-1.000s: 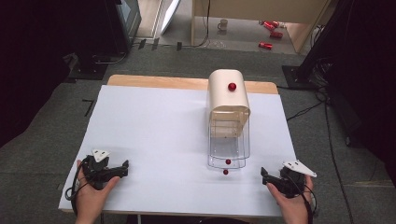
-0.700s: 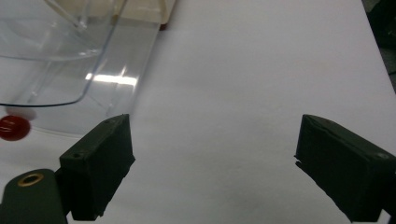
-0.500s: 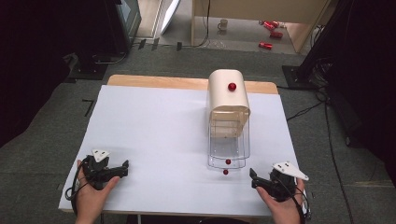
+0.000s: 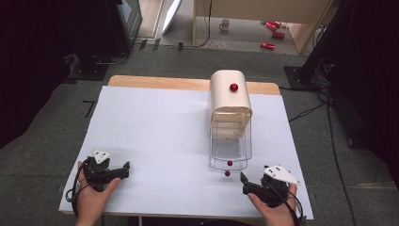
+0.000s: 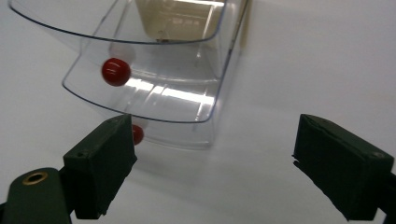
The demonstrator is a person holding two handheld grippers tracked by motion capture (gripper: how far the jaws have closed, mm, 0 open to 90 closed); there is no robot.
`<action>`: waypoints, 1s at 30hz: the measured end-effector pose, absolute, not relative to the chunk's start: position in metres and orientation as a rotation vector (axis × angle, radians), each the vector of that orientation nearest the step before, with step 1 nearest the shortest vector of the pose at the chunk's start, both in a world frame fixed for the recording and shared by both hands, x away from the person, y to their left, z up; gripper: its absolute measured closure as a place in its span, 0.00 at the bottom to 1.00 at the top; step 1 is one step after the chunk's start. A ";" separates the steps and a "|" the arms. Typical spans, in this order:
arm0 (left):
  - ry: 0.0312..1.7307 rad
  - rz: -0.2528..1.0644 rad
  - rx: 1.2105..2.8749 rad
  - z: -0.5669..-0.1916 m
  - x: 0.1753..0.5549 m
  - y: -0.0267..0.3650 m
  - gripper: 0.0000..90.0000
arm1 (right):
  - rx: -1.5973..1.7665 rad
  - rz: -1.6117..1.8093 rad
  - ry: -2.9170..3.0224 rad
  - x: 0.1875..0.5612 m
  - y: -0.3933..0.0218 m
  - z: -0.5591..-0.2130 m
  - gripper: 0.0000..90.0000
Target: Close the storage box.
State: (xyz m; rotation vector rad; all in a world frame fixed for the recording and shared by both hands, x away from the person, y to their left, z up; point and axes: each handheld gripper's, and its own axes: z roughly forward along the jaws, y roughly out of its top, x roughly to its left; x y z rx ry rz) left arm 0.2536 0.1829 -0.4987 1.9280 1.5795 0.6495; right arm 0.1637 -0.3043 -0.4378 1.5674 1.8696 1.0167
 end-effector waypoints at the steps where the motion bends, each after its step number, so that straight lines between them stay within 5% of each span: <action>1: 1.580 0.649 1.928 -0.499 0.254 0.183 0.00 | 1.552 1.022 1.872 0.163 -0.303 -0.437 0.14; 12: 1.580 0.649 1.928 -0.499 0.254 0.183 0.00 | 1.517 1.055 1.883 0.156 -0.277 -0.435 0.25; 30: 1.580 0.649 1.928 -0.499 0.254 0.183 0.00 | 1.592 1.193 1.880 0.175 -0.254 -0.445 0.71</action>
